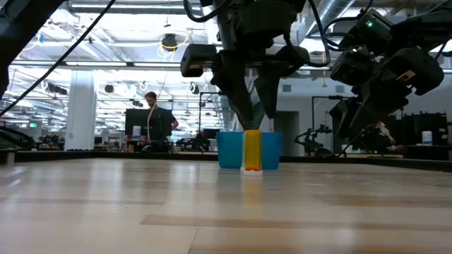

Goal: Pick and place pill bottles into a basket
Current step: Put the orange pill bottle into the blue bin

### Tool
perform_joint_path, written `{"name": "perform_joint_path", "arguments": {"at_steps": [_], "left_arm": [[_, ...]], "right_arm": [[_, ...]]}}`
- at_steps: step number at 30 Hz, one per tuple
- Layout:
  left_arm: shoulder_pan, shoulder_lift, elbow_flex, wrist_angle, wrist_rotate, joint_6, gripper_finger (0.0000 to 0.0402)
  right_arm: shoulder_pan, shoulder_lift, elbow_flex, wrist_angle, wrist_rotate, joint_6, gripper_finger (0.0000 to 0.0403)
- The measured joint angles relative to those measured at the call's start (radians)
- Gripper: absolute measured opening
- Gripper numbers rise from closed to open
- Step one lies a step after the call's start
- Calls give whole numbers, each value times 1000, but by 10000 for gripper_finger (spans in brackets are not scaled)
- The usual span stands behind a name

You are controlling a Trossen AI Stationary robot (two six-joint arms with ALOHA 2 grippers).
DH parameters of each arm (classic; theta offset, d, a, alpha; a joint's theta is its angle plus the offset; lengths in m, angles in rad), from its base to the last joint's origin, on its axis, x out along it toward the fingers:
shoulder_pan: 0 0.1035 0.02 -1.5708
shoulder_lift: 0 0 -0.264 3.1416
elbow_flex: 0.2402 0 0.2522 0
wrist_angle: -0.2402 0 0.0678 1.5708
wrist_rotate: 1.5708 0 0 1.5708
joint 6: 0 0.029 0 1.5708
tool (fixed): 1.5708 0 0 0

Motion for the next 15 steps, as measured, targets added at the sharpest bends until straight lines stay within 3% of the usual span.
{"name": "perform_joint_path", "arguments": {"at_steps": [8, 15], "left_arm": [[1, 0, 0, 16, 18, -19, 154], [1, 0, -24, 1, 35, 56, 154]], "right_arm": [[0, 0, 0, 0, 0, 0, 159], [0, 0, 0, 0, 0, 0, 159]]}}
